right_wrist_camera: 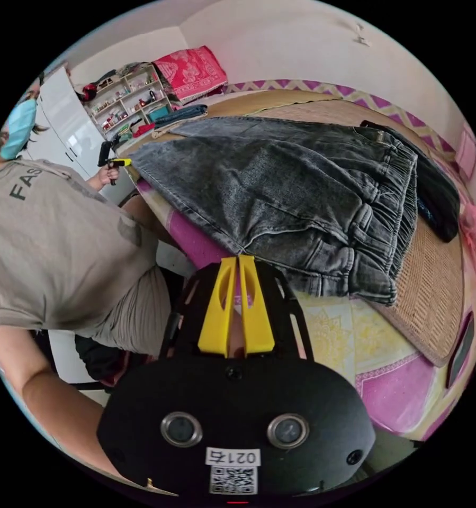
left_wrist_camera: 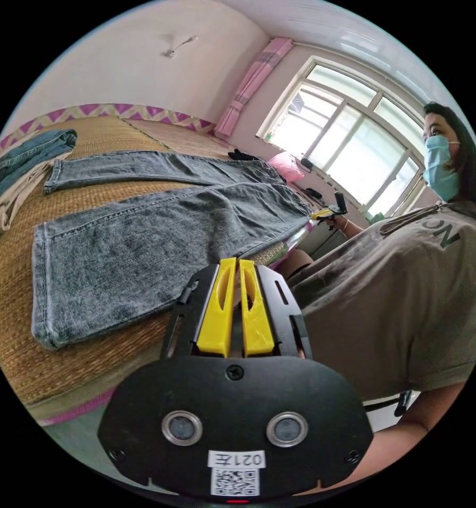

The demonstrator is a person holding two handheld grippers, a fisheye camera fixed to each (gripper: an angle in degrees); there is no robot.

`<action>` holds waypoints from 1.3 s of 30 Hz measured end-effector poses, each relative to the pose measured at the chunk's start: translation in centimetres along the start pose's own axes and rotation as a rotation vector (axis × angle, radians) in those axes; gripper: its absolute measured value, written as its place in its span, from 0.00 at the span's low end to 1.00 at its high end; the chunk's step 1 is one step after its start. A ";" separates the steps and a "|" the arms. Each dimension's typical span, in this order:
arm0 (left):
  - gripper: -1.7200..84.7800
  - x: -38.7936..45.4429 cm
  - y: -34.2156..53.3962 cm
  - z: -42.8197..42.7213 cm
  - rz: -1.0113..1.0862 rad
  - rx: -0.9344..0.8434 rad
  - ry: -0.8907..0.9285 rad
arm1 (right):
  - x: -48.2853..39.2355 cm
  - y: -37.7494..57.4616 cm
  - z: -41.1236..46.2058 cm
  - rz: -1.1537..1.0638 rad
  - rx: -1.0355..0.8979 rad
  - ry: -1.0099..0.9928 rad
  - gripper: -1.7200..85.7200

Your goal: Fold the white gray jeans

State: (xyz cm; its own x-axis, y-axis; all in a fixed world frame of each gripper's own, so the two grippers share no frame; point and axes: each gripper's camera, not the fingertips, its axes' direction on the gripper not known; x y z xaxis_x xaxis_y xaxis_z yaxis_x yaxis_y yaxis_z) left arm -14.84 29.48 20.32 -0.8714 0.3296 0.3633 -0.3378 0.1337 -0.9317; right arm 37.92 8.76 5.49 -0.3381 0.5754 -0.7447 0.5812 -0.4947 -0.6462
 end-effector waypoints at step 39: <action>0.03 -5.0 13.7 -10.1 -0.702 0.502 -0.048 | 9.1 21.7 -3.5 1.099 0.683 -0.167 0.09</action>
State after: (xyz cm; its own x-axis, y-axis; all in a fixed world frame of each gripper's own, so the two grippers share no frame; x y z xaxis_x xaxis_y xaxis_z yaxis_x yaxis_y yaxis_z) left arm -11.50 39.13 5.81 -0.4122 0.2841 0.8657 -0.9110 -0.1410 -0.3875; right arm 50.06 5.53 -14.70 -0.0454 -0.4019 -0.9145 0.1360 -0.9094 0.3930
